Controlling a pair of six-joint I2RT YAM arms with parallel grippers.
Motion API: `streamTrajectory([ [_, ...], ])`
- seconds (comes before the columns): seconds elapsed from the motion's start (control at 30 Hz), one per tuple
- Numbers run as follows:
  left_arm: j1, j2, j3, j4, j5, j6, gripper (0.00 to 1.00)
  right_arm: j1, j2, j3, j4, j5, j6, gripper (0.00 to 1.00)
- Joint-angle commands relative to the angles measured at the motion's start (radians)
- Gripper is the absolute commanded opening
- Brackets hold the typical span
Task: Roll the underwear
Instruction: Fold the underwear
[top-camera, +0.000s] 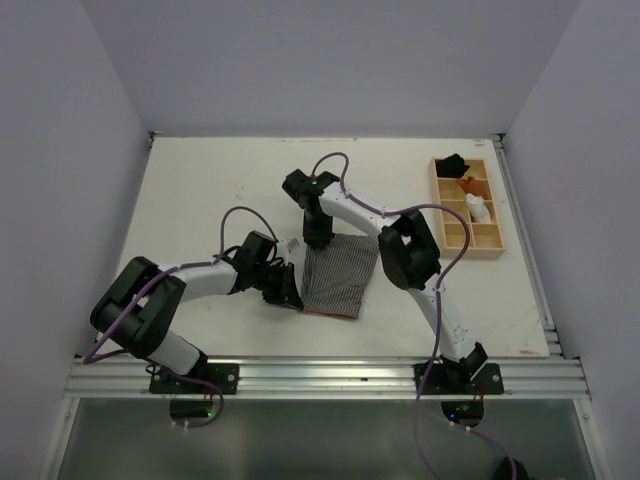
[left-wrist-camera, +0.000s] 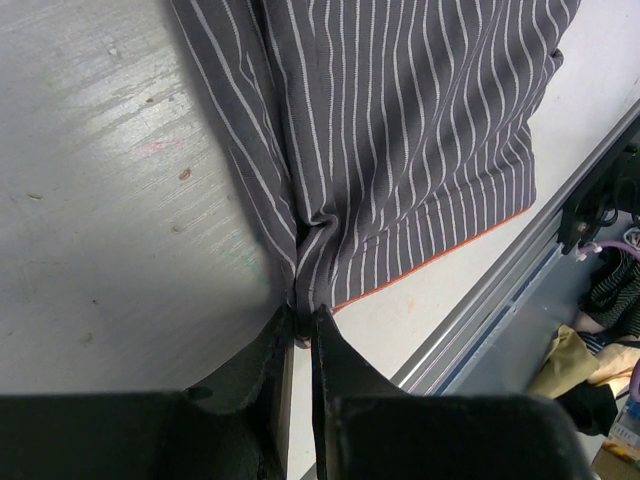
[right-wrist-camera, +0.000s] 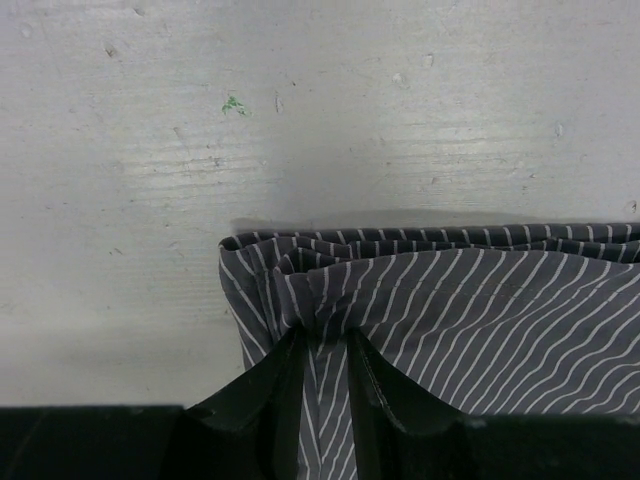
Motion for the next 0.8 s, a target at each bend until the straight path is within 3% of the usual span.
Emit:
streamTrajectory([
  [0.0, -0.003, 0.024, -0.029, 0.017, -0.035, 0.02, 0.12, 0.001, -0.02, 0.034, 0.024, 0.005, -0.016, 0.28],
  [0.77, -0.002, 0.045, -0.012, 0.007, -0.035, 0.034, 0.1, 0.001, -0.001, 0.041, 0.064, 0.001, 0.004, 0.28],
])
